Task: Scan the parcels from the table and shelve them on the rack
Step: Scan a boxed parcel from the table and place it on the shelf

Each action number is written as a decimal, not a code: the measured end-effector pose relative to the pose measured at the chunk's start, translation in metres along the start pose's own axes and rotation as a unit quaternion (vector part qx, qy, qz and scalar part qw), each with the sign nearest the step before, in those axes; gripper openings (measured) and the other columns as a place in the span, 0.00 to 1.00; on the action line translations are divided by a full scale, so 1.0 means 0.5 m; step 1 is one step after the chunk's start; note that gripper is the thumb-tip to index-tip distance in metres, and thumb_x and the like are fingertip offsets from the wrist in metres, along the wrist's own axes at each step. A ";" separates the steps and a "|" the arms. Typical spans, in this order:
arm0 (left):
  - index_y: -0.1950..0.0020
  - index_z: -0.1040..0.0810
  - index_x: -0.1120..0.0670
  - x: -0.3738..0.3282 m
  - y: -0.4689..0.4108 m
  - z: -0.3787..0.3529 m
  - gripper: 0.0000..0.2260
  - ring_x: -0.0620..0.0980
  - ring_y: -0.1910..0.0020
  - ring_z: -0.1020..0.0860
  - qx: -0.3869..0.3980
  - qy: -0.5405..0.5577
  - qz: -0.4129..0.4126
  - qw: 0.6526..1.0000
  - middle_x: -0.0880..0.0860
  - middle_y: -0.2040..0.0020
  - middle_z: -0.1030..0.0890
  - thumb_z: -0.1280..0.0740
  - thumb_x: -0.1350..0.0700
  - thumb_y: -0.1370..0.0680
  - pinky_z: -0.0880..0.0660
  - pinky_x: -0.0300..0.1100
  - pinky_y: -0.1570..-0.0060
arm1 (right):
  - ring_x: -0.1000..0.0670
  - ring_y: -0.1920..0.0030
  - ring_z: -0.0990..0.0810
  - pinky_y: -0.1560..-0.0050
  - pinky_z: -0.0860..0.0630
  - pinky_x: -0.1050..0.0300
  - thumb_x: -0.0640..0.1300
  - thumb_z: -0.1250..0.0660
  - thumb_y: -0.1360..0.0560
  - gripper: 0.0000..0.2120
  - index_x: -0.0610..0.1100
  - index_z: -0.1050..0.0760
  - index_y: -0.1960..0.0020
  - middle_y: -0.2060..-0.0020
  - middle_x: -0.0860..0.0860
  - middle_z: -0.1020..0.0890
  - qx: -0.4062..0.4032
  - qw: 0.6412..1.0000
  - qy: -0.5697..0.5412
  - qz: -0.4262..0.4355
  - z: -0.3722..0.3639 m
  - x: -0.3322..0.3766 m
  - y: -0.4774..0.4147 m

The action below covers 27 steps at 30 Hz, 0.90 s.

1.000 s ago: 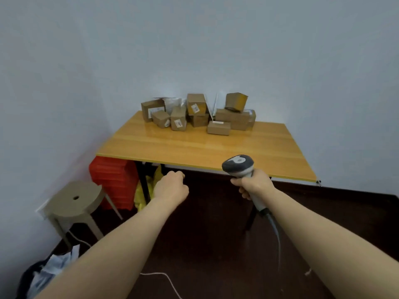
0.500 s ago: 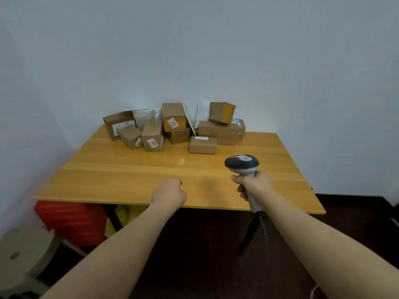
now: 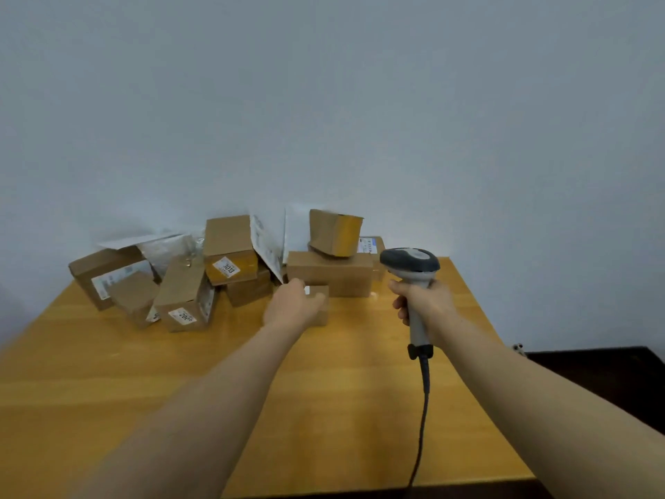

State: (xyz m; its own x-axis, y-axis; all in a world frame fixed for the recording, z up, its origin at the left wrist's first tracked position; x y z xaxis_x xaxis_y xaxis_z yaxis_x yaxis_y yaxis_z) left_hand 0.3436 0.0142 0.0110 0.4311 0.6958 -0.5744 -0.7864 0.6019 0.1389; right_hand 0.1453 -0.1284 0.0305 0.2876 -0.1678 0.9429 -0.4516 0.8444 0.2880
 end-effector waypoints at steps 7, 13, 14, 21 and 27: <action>0.30 0.32 0.59 -0.070 -0.229 -0.050 0.33 0.56 0.45 0.25 0.028 0.282 0.143 0.948 0.57 0.36 0.26 0.40 0.35 0.24 0.31 0.49 0.46 | 0.52 0.77 0.26 0.75 0.28 0.60 0.42 0.28 0.27 0.07 0.40 0.23 0.60 0.75 0.48 0.22 0.002 1.000 -0.022 -0.015 -0.007 0.022 -0.153; 0.26 0.36 0.57 -0.111 -0.412 -0.111 0.43 0.61 0.35 0.29 0.096 0.399 0.234 0.881 0.59 0.31 0.29 0.40 0.28 0.30 0.31 0.52 0.36 | 0.51 0.76 0.27 0.74 0.28 0.59 0.42 0.28 0.27 0.08 0.39 0.23 0.60 0.73 0.46 0.21 0.011 0.999 -0.002 -0.034 -0.035 0.039 -0.271; 0.27 0.35 0.56 -0.120 -0.431 -0.127 0.41 0.61 0.37 0.28 0.121 0.413 0.242 0.870 0.59 0.33 0.27 0.41 0.28 0.29 0.30 0.55 0.36 | 0.51 0.76 0.26 0.74 0.28 0.59 0.42 0.28 0.27 0.08 0.39 0.23 0.60 0.73 0.46 0.21 0.014 0.999 0.002 -0.034 -0.039 0.042 -0.287; 0.57 0.30 0.56 -0.145 -0.460 -0.198 0.22 0.60 0.60 0.23 0.222 0.476 0.280 0.803 0.59 0.67 0.20 0.31 0.38 0.28 0.26 0.53 0.65 | 0.51 0.75 0.26 0.73 0.27 0.59 0.42 0.27 0.27 0.08 0.39 0.22 0.61 0.72 0.46 0.21 0.016 0.998 -0.007 -0.054 -0.038 0.021 -0.352; 0.38 0.25 0.53 -0.163 -0.410 -0.210 0.22 0.62 0.45 0.23 0.272 0.546 0.221 0.761 0.60 0.44 0.21 0.31 0.45 0.29 0.21 0.55 0.55 | 0.51 0.75 0.26 0.74 0.28 0.59 0.42 0.28 0.27 0.07 0.38 0.23 0.58 0.72 0.45 0.21 0.016 0.997 -0.038 -0.060 -0.014 0.006 -0.353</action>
State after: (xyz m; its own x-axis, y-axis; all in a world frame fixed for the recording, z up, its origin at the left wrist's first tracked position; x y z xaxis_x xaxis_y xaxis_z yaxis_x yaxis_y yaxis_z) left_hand 0.4231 -0.2068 -0.0553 -0.6803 0.3164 -0.6611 -0.3200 0.6833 0.6563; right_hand 0.2317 -0.2746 -0.0187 0.2763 -0.3061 0.9110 -0.4445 0.7997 0.4035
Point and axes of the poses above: each hand's wrist, its own y-axis away from the middle knuckle, its own z-axis out of the back of the hand, x = y × z, the point moved 9 cm from there along -y, towards the middle knuckle
